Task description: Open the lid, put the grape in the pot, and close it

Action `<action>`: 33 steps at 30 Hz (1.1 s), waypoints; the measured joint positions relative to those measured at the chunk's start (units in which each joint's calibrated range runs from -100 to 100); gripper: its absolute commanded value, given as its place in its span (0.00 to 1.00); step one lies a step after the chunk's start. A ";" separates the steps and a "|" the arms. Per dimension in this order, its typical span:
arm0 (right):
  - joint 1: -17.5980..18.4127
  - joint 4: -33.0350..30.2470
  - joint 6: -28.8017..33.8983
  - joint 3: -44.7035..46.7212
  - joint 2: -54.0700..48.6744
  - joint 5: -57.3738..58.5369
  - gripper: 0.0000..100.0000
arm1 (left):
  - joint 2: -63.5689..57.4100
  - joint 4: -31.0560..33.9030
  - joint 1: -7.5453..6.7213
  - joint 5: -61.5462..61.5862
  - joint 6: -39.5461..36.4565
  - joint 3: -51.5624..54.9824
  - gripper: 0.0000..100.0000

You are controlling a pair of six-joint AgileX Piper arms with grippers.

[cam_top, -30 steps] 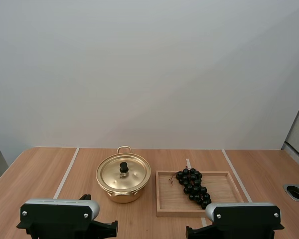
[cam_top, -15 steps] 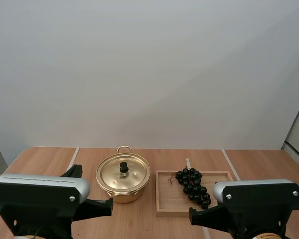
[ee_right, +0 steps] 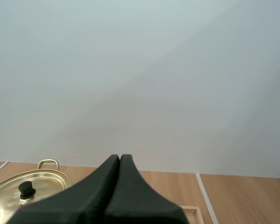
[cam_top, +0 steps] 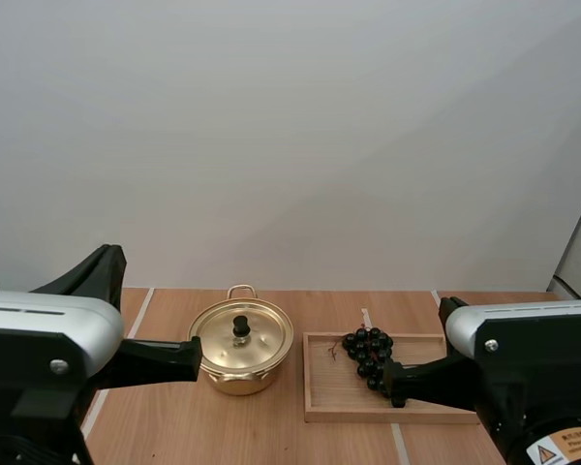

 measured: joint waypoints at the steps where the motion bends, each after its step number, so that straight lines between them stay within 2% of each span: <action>1: 0.00 0.00 0.00 0.00 0.00 0.00 0.00 | 0.00 0.00 0.00 1.18 0.00 0.00 0.09; 2: 0.00 0.00 0.00 0.00 0.00 0.00 0.04 | 0.00 0.00 0.00 1.53 0.00 0.00 0.15; 6: 0.00 -0.09 0.00 0.00 0.00 0.00 0.57 | 0.00 0.11 0.00 4.66 0.00 0.00 0.53; 7: 0.00 -0.09 0.00 0.00 0.00 0.00 0.81 | 0.00 0.23 0.00 6.07 -0.46 0.00 0.66; 8: 0.00 -0.09 0.00 0.00 0.00 0.00 1.00 | 0.00 0.23 0.00 6.28 -0.59 0.00 0.82; 9: 0.00 -0.09 0.00 0.00 0.00 0.63 1.00 | 0.00 0.32 0.00 7.13 -1.51 0.00 0.95; 10: 0.00 -0.09 0.00 0.00 0.00 0.84 1.00 | 0.00 0.32 0.00 7.46 -1.71 0.00 1.00; 20: 0.00 0.43 0.00 0.00 0.00 2.68 1.00 | 0.00 0.78 0.00 11.49 -1.74 0.00 1.00; 24: 0.00 1.38 -3.19 0.00 0.00 4.76 1.00 | 1.51 0.78 0.00 18.12 0.96 -1.11 1.00; 26: 0.00 2.07 -6.26 -0.02 0.68 9.37 1.00 | 4.92 0.78 0.00 22.94 2.01 -2.69 1.00; 30: 0.00 2.29 -7.53 -1.57 6.90 16.53 1.00 | 14.87 0.78 0.00 30.88 5.63 -9.50 1.00; 33: 0.00 2.42 -7.73 -4.75 13.13 19.82 1.00 | 26.93 -0.77 0.00 37.28 12.02 -17.56 1.00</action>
